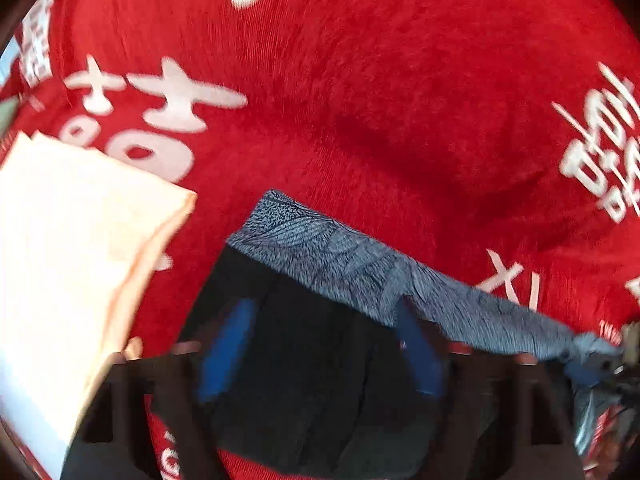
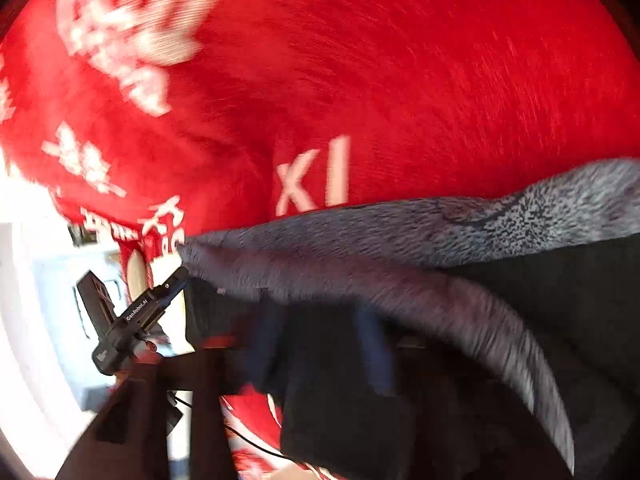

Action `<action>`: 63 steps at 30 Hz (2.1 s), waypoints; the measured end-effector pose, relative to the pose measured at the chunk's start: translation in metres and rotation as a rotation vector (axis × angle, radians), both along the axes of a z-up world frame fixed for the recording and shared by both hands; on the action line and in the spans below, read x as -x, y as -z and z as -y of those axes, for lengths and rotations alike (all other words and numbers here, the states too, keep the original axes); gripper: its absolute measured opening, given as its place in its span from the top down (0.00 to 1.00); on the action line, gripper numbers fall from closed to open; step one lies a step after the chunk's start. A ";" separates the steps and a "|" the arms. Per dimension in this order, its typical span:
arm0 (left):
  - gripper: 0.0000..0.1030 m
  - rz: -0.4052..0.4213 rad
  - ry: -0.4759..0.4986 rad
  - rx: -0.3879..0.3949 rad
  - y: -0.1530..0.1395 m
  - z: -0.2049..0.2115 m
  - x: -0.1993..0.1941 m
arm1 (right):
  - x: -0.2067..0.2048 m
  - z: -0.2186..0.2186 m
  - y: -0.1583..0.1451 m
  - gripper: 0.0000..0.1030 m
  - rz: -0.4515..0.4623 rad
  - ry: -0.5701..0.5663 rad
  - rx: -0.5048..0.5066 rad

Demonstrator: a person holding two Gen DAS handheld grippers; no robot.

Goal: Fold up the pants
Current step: 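Lift the pants with both grippers and fold them over onto the other half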

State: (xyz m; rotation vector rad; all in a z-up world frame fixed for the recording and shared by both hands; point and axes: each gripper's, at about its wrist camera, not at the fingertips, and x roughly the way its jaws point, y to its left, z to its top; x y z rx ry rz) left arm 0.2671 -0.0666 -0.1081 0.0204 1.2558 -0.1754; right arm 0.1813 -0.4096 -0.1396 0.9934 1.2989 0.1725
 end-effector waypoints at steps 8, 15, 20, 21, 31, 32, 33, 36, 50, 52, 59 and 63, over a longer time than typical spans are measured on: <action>0.24 -0.045 0.059 -0.036 0.012 0.020 0.041 | -0.056 -0.099 -0.060 0.29 0.255 -0.539 0.419; 0.24 -0.053 0.020 -0.026 0.027 0.023 0.051 | -0.108 -0.148 0.001 0.47 0.173 -0.809 0.415; 0.24 -0.042 0.026 -0.028 0.028 0.025 0.047 | -0.119 -0.142 0.018 0.94 0.078 -0.789 0.408; 0.24 -0.031 0.030 -0.027 0.027 0.026 0.045 | -0.120 -0.138 0.014 0.94 0.088 -0.764 0.407; 0.24 0.037 0.010 -0.113 0.023 0.022 -0.010 | -0.129 -0.137 0.021 0.86 0.065 -0.673 0.462; 0.24 0.028 0.010 -0.130 0.029 0.022 -0.015 | -0.124 -0.133 0.012 0.78 0.073 -0.651 0.462; 0.24 0.013 0.007 -0.147 0.037 0.021 -0.020 | -0.119 -0.122 0.002 0.77 0.081 -0.627 0.447; 0.23 -0.006 -0.021 -0.191 0.055 0.017 -0.027 | -0.100 -0.100 -0.016 0.77 0.078 -0.583 0.367; 0.09 0.021 0.015 -0.211 0.025 0.034 -0.004 | -0.027 -0.036 -0.014 0.58 0.066 -0.409 0.360; 0.09 0.014 0.074 -0.197 0.014 0.045 0.020 | -0.010 -0.023 -0.029 0.46 0.092 -0.374 0.354; 0.09 -0.086 0.265 -0.162 0.004 0.098 0.131 | 0.075 0.000 -0.046 0.44 0.037 -0.257 0.371; 0.09 -0.132 0.343 -0.141 0.006 0.127 0.178 | 0.131 0.014 -0.049 0.44 -0.016 -0.173 0.395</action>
